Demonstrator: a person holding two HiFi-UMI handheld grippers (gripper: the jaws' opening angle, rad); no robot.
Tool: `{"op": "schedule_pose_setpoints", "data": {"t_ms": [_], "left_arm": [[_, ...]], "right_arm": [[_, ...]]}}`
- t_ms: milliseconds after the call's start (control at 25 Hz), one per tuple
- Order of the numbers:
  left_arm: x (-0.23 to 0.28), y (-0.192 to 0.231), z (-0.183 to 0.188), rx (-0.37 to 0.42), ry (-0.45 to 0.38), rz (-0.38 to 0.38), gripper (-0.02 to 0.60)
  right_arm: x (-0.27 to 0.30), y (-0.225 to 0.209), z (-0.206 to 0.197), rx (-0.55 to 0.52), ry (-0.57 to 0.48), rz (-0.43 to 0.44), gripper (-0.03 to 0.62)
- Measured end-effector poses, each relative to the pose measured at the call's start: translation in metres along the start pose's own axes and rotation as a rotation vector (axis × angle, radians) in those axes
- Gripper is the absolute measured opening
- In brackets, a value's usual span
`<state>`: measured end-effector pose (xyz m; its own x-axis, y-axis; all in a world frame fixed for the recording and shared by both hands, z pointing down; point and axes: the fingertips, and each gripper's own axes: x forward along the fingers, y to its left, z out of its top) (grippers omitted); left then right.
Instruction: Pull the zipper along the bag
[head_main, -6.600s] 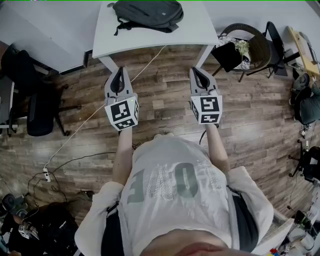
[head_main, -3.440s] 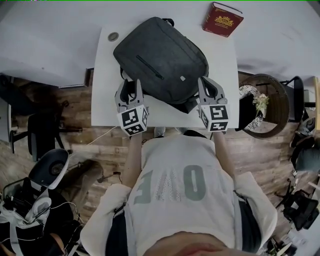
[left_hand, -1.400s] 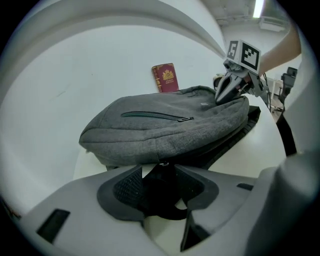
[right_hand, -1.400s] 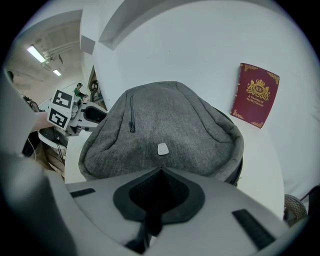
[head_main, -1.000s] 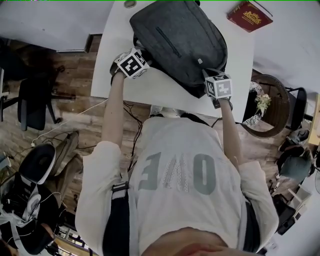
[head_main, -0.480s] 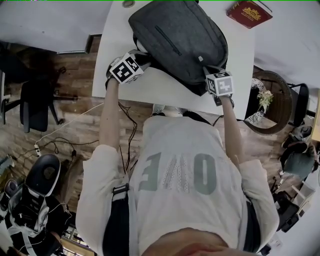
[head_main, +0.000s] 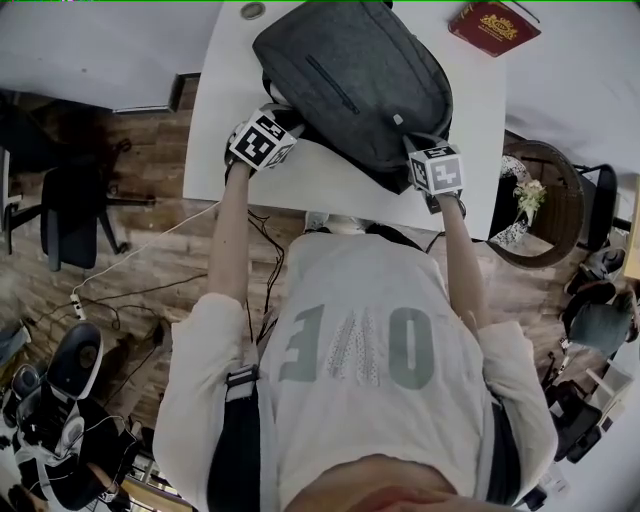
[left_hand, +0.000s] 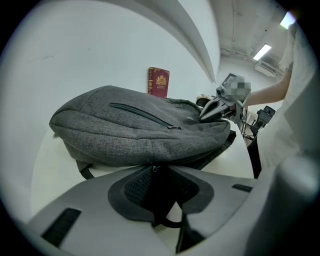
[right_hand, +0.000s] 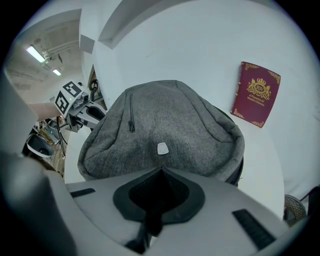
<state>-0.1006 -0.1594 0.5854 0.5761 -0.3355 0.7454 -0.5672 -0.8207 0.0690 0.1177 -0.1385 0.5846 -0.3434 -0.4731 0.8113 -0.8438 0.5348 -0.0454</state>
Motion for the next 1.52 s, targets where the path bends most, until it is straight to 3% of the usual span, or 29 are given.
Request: {"op": "schedule_pose_setpoints", "data": {"t_ms": [160,280,440,560,640,800,880,1120,1280,1320,1360,1520], "left_arm": [[0.007,0.003,0.002,-0.022,0.03,0.06,0.103],[0.006,0.005,-0.001,-0.095,0.043,0.076,0.075],[-0.003,0.011,-0.008,-0.179,0.068,0.183,0.041],[-0.011,0.011,-0.008,-0.221,0.049,0.179,0.041],[-0.019,0.009,-0.008,-0.141,0.082,0.176,0.041],[-0.032,0.011,-0.003,0.287,0.26,0.244,0.04],[-0.035,0.011,0.002,0.37,0.292,0.249,0.038],[-0.047,0.016,-0.03,0.284,0.32,0.265,0.038],[-0.051,0.02,-0.023,0.117,0.154,0.303,0.047],[-0.052,0.021,-0.017,0.081,0.103,0.315,0.111],[-0.053,0.021,-0.011,0.063,0.063,0.326,0.218],[-0.056,0.005,0.007,0.12,0.016,0.346,0.241]], "right_arm": [[0.0,-0.002,0.0,-0.002,-0.006,-0.005,0.025],[-0.001,-0.002,0.0,-0.001,-0.014,-0.01,0.025],[-0.001,-0.002,0.0,-0.002,-0.023,-0.015,0.025],[-0.001,-0.003,0.001,-0.004,-0.031,-0.017,0.025],[-0.001,-0.002,0.001,-0.006,-0.032,-0.014,0.025],[-0.001,-0.004,0.001,-0.009,-0.032,-0.019,0.025],[-0.002,-0.004,0.001,-0.006,-0.034,-0.024,0.025],[-0.003,-0.002,0.001,-0.004,-0.041,-0.022,0.025],[-0.004,-0.002,0.001,-0.005,-0.046,-0.025,0.025],[-0.004,-0.002,0.001,-0.004,-0.046,-0.024,0.025],[-0.003,-0.003,0.002,-0.004,-0.047,-0.024,0.025],[-0.002,-0.004,0.002,-0.003,-0.049,-0.028,0.025]]}}
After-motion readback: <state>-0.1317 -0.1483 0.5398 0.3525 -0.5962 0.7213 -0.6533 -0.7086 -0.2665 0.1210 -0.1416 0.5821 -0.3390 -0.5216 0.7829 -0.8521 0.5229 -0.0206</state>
